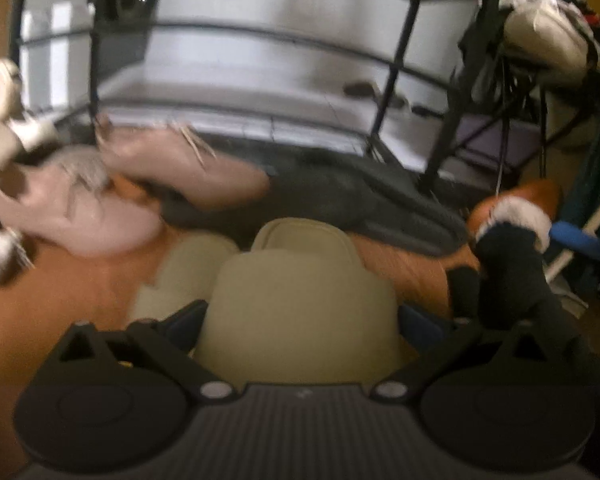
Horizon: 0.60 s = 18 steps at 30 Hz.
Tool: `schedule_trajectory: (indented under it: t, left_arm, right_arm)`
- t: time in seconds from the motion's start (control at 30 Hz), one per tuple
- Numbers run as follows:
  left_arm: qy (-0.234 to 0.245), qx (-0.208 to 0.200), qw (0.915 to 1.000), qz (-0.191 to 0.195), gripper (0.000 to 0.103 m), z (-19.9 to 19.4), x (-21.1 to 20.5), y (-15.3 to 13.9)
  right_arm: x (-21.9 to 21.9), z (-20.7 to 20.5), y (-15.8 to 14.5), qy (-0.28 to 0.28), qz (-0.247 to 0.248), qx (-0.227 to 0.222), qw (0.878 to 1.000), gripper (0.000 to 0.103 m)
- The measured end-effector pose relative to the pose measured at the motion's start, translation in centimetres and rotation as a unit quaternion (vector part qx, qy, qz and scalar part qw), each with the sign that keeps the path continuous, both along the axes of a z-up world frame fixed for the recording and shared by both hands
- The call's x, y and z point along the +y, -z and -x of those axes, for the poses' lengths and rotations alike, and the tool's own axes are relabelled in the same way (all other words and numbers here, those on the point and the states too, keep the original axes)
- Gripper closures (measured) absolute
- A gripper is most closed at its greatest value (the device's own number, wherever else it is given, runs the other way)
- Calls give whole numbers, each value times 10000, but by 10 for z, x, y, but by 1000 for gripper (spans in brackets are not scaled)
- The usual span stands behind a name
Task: Organize scattered shoes
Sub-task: 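Lower both pale green slides side by side onto the floor and open both grippers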
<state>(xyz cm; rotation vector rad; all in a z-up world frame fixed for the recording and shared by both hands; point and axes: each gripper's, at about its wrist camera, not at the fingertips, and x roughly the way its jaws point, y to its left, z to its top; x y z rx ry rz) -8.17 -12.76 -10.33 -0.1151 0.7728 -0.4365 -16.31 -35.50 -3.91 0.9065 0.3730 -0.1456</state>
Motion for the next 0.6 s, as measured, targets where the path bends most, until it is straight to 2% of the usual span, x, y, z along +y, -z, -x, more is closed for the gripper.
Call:
schedule_trajectory:
  t: [0.03,0.2,0.27,0.33,0.5,0.6]
  left_arm:
    - [-6,125,9999,63,3,-4,-4,8]
    - [-380,393,9984,-133,3,-28,-15,45]
    - [-353,166,9989,-250,3,-32,-20,51]
    - [-339,413,9983,-251,2,-43,-26,62]
    - [-206,331,9990,-217,1,-46,-24,58]
    - [-230,-156,9992,-295,1,-31,-9,35]
  right_arm:
    - [-2,-1,3,26,-22,63,10000,0]
    - [-8,-8,6,40,-48,245,9997,0]
    - [-8,-11,5,7,26,303,9995,0]
    - [-7,-13,5,-18,87,348,9994,0]
    - [0,-18,8,-94,147,494,9986,0]
    - [5,-18,9,-124,194,518,9984,0]
